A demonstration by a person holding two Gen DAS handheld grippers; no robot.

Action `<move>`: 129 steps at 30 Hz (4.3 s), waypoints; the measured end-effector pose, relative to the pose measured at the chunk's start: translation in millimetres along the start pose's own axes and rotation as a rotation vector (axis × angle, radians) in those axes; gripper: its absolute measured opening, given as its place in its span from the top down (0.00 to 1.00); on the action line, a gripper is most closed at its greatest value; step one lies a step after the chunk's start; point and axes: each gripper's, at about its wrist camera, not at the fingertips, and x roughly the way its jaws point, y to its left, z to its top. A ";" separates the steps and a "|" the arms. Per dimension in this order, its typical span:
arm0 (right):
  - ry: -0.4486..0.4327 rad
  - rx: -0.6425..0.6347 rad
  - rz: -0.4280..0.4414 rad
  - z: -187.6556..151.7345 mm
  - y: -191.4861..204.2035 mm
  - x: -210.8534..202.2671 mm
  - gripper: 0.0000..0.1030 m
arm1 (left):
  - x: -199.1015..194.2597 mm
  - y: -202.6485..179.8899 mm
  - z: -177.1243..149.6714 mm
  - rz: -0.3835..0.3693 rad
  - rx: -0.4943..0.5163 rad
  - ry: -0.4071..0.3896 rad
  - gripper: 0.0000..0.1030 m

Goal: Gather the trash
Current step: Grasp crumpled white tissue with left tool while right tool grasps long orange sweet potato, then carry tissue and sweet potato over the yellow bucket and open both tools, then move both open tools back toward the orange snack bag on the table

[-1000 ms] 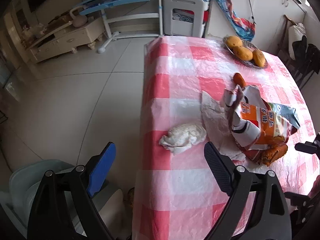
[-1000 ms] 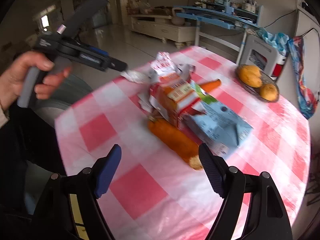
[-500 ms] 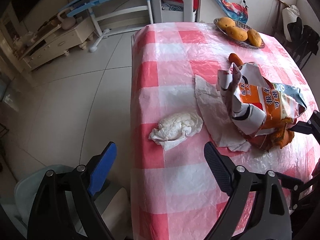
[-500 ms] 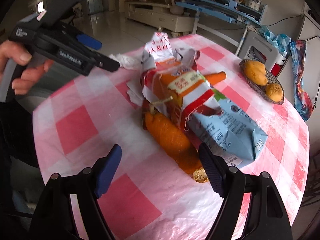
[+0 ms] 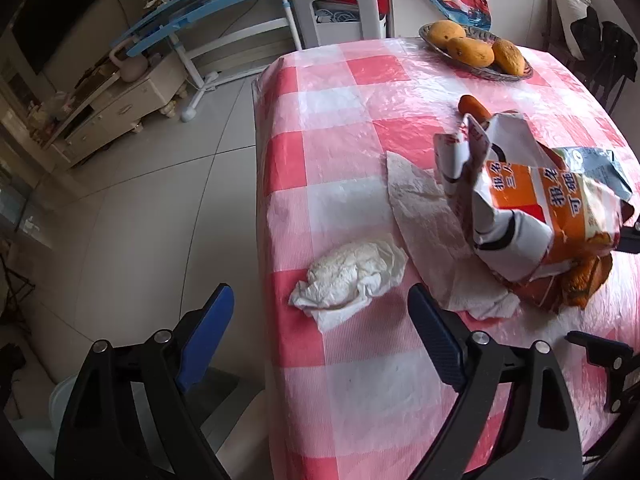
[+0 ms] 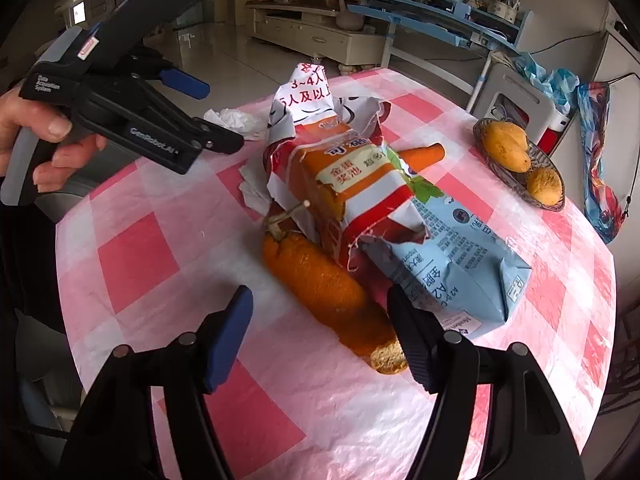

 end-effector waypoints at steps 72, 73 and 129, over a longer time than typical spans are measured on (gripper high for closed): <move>-0.108 0.164 0.541 -79.3 125.2 -120.1 0.83 | -163.9 -25.1 -178.6 -0.384 -0.223 -0.309 0.89; -0.098 0.156 0.538 -82.8 130.3 -120.5 0.83 | -165.6 -29.6 -183.5 -0.388 -0.210 -0.303 0.89; -0.250 0.461 0.039 -117.9 89.2 -150.8 0.20 | -182.5 -102.3 -240.3 -0.168 -0.014 -0.331 0.23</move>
